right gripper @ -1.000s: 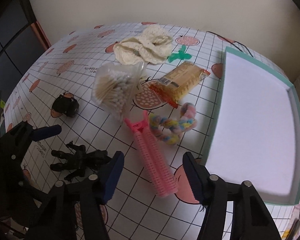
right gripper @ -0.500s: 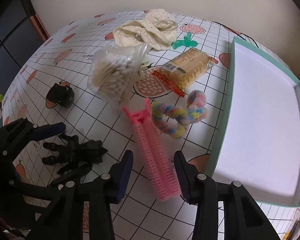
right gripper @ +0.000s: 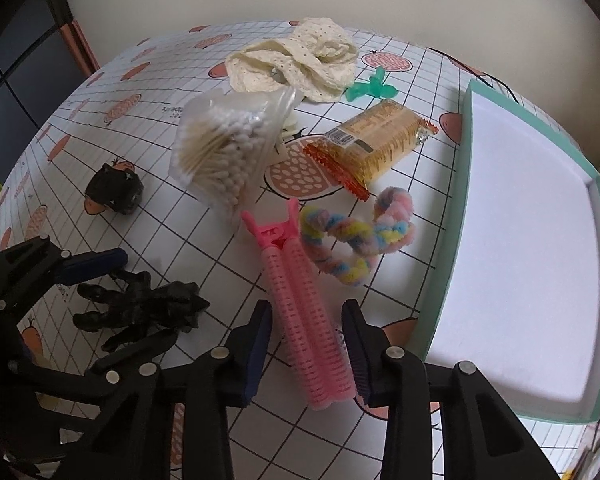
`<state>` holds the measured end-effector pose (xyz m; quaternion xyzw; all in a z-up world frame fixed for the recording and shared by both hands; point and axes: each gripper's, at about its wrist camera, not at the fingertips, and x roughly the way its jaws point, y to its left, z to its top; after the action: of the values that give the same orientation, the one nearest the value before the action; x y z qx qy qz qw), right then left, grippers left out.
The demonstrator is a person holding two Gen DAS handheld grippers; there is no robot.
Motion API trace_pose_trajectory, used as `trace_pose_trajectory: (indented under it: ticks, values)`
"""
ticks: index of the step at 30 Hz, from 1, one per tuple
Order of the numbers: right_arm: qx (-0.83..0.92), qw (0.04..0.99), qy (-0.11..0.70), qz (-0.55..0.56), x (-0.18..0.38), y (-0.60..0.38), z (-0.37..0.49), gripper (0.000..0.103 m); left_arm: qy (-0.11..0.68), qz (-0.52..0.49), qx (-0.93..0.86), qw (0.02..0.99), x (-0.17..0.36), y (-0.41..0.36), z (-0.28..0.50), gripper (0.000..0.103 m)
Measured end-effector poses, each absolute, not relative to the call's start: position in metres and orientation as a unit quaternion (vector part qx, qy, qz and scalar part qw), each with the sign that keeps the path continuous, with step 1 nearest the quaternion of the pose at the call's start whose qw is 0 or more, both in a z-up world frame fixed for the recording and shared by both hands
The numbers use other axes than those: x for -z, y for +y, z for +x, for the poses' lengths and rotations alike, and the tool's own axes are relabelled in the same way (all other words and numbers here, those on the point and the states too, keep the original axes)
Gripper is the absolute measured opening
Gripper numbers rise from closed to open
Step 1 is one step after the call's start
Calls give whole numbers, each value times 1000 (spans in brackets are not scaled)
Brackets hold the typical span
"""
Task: Organize objects
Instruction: 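Grasp the pink hair roller with the right tool while the left tool grasps the black robot figure, then carry the pink roller and black figure over the teal-rimmed white tray with both tools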
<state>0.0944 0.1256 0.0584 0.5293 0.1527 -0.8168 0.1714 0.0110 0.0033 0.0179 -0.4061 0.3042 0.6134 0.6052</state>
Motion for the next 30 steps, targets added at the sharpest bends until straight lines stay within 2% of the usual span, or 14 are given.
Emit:
trace_pose_trajectory:
  ticks: [1, 18, 30]
  values:
    - [817, 171, 153, 529, -58, 126, 92, 29, 306, -406, -613, 605, -19, 3, 12, 67]
    - [821, 182, 124, 527, -88, 127, 105, 29, 316, -395, -605, 615, -26, 2, 6, 66]
    - [845, 165, 103, 497, -142, 129, 100, 29, 283, -382, -634, 610, -73, 13, -10, 66]
